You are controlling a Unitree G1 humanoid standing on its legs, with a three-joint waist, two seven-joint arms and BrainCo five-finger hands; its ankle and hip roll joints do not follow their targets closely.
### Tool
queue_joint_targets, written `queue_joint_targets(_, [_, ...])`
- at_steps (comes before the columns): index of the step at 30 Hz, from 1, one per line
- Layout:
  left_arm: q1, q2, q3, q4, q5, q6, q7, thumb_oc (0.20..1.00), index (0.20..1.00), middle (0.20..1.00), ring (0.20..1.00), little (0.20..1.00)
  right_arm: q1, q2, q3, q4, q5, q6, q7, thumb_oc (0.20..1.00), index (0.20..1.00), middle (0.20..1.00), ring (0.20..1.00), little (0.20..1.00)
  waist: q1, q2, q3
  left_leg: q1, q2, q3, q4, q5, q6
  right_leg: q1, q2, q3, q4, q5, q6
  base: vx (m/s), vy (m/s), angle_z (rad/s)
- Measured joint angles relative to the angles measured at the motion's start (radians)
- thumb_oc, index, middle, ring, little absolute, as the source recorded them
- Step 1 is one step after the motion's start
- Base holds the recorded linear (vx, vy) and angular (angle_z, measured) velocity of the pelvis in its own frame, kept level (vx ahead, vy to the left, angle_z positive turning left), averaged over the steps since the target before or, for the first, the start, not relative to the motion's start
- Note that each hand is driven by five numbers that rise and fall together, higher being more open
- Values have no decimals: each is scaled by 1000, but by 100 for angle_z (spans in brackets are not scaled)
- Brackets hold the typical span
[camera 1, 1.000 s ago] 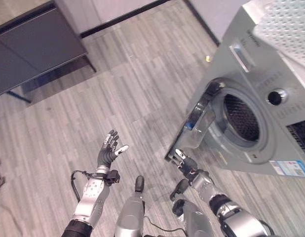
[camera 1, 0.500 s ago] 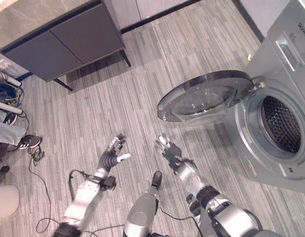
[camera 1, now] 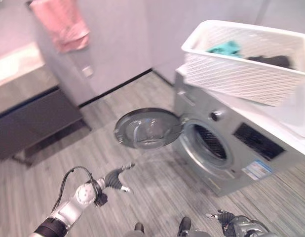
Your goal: Grab the laundry basket,head to the washer,open it,put in the laundry and shut it.
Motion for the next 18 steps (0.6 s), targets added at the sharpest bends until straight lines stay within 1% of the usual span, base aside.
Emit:
queue_joint_targets(1, [4, -23, 3, 46, -2, 12, -6, 1000, 1000, 1000, 1000, 1000, 6, -6, -10, 4, 0, 4, 2, 1000, 1000, 1000, 1000, 1000, 2, 1, -9, -2, 4, 10, 32, 4, -6, 18, 1, 10, -12, 14, -6, 118, 29, -88])
queue_joint_targets(2, [2, -83, 8, 161, -33, 36, -18, 1000, 1000, 1000, 1000, 1000, 31, -42, -18, 6, -7, 10, 1, 1000, 1000, 1000, 1000, 1000, -24, 4, -30, -1, 19, 31, 93, 15, -23, 41, 7, 25, -39, 11, -19, 78, 41, -66])
queue_joint_targets(3, [4, -108, 15, 205, -40, 47, -21, 1000, 1000, 1000, 1000, 1000, 34, -56, -17, 5, -13, 13, 3, 1000, 1000, 1000, 1000, 1000, -27, 11, -35, -13, 26, 42, 125, 16, -25, 54, 10, 32, -44, 19, -30, 70, 52, -66])
queue_joint_targets(4, [-1, -135, 15, 255, -42, 62, -32, 1000, 1000, 1000, 1000, 1000, 37, -99, -14, 5, -29, 16, 0, 1000, 1000, 1000, 1000, 1000, -54, 22, -42, -17, 45, 52, 158, 16, -26, 68, 19, 39, -55, 24, -43, 112, 66, -33])
queue_joint_targets(5, [-18, -152, 15, 295, -42, 69, -42, 1000, 1000, 1000, 1000, 1000, 40, -122, -15, 5, -33, 18, -1, 1000, 1000, 1000, 1000, 1000, -71, 23, -43, -24, 58, 50, 154, 17, -28, 70, 25, 44, -59, 22, -47, 147, 87, -26])
queue_joint_targets(6, [-35, -163, 16, 336, -40, 72, -45, 1000, 1000, 1000, 1000, 1000, 41, -137, -14, 4, -36, 22, -1, 1000, 1000, 1000, 1000, 1000, -89, 16, -43, -39, 68, 45, 147, 11, -37, 73, 27, 70, -55, 22, -51, 153, 82, 0])
queue_joint_targets(7, [-77, -188, 24, 439, -38, 72, -48, 1000, 1000, 1000, 1000, 1000, 40, -156, -15, 3, -36, 22, 6, 1000, 1000, 1000, 1000, 1000, -105, 1, -43, -63, 78, 48, 114, 17, -64, 73, 28, 92, -63, 29, -54, 72, 44, -5])
queue_joint_targets(8, [-104, -206, 36, 518, -36, 76, -45, 1000, 1000, 1000, 1000, 1000, 33, -161, -22, -1, -36, 26, 5, 1000, 1000, 1000, 1000, 1000, -101, -12, -46, -51, 76, 57, 34, 21, -58, 69, 25, 102, -67, 39, -72, 73, 39, -27])
queue_joint_targets(9, [-113, -206, 35, 557, -29, 85, -40, 1000, 1000, 1000, 1000, 1000, 20, -168, -23, -2, -36, 26, 4, 1000, 1000, 1000, 1000, 1000, -105, -24, -38, -48, 84, 59, -16, 24, -62, 68, 30, 131, -69, 44, -77, 85, 41, -72])
queue_joint_targets(10, [-115, -206, 39, 603, -26, 90, -36, 1000, 1000, 1000, 1000, 1000, 6, -167, -25, -5, -34, 23, 3, 1000, 1000, 1000, 1000, 1000, -98, -31, -33, -42, 99, 58, -61, 33, -74, 70, 38, 150, -77, 52, -78, 134, 83, -99])
queue_joint_targets(11, [-144, -227, 77, 775, 11, 101, -11, 1000, 1000, 1000, 1000, 1000, -5, -157, -49, -14, -24, 19, 6, 1000, 1000, 1000, 1000, 1000, -106, -43, -32, -40, 106, 37, -185, 70, -99, 97, 55, 188, -124, 71, -77, 199, 130, -118])
queue_joint_targets(12, [-145, -222, 102, 846, 40, 106, 2, 1000, 1000, 1000, 1000, 1000, -1, -161, -61, -17, -13, 18, 6, 1000, 1000, 1000, 1000, 1000, -110, -47, -13, -58, 94, 9, -227, 101, -111, 118, 73, 238, -139, 83, -78, 150, 108, -95])
queue_joint_targets(13, [-150, -222, 122, 887, 52, 101, 4, 1000, 1000, 1000, 1000, 1000, -1, -161, -64, -15, -8, 17, 6, 1000, 1000, 1000, 1000, 1000, -106, -46, -13, -53, 89, -14, -255, 106, -112, 121, 79, 255, -145, 87, -81, 187, 156, -120])
queue_joint_targets(14, [-154, -207, 175, 986, 72, 116, 21, 1000, 1000, 1000, 1000, 1000, -8, -160, -78, -18, -5, 20, 6, 1000, 1000, 1000, 1000, 1000, -93, -44, -12, -50, 79, -56, -275, 124, -114, 124, 92, 282, -151, 92, -86, 83, 90, -101])
queue_joint_targets(15, [-145, -181, 193, 1017, 102, 124, 31, 1000, 1000, 1000, 1000, 1000, 0, -164, -84, -14, 8, 18, 6, 1000, 1000, 1000, 1000, 1000, -101, -40, -6, -67, 85, -67, -278, 141, -123, 133, 109, 307, -156, 93, -93, 176, 193, -115])
queue_joint_targets(16, [-139, -151, 219, 1029, 129, 126, 41, 1000, 1000, 1000, 1000, 1000, 5, -166, -93, -15, 13, 23, 4, 1000, 1000, 1000, 1000, 1000, -92, -37, 5, -69, 92, -70, -275, 154, -117, 140, 121, 321, -152, 97, -116, 147, 162, -66])
queue_joint_targets(17, [-139, -140, 226, 1037, 135, 130, 45, 1000, 1000, 1000, 1000, 1000, 10, -170, -96, -13, 13, 23, 4, 1000, 1000, 1000, 1000, 1000, -96, -40, 8, -76, 92, -72, -277, 156, -120, 147, 125, 336, -153, 95, -119, 197, 217, -53])
queue_joint_targets(18, [-139, -110, 272, 1040, 139, 131, 56, 1000, 1000, 1000, 1000, 1000, 26, -174, -120, -14, 14, 23, 4, 1000, 1000, 1000, 1000, 1000, -97, -41, 10, -80, 98, -75, -277, 168, -117, 153, 132, 356, -160, 94, -116, 107, 114, -40])
